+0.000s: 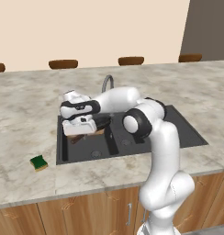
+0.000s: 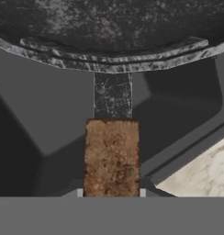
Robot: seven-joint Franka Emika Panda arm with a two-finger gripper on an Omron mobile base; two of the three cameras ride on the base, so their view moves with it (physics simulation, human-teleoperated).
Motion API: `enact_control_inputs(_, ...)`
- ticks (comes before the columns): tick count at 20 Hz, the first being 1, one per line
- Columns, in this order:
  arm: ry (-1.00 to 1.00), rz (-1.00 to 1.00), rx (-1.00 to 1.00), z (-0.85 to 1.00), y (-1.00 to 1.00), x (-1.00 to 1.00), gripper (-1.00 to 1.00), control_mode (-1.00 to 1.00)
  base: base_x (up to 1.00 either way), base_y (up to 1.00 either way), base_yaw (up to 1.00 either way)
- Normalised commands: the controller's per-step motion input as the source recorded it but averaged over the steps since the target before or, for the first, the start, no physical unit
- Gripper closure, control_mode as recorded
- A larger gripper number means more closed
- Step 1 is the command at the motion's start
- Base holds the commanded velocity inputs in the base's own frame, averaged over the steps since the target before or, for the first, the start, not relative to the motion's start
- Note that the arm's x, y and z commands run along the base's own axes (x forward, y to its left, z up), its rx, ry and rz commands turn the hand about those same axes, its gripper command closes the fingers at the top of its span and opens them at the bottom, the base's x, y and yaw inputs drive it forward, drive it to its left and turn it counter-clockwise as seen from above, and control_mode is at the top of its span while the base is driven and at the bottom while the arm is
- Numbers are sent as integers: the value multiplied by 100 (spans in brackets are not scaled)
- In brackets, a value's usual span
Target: Pick the pan and sponge and place them into the sink. Then turn on the water.
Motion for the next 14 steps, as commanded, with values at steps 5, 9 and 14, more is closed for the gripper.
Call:
enact_control_inputs(5,0,0,9,-17,-1,9,100,-100,0,0,0)
enact_control_inputs(9,0,0,8,-21,-8,10,100,-100,0,0,0)
enact_control_inputs(14,-2,0,4,-26,-3,6,100,-100,0,0,0)
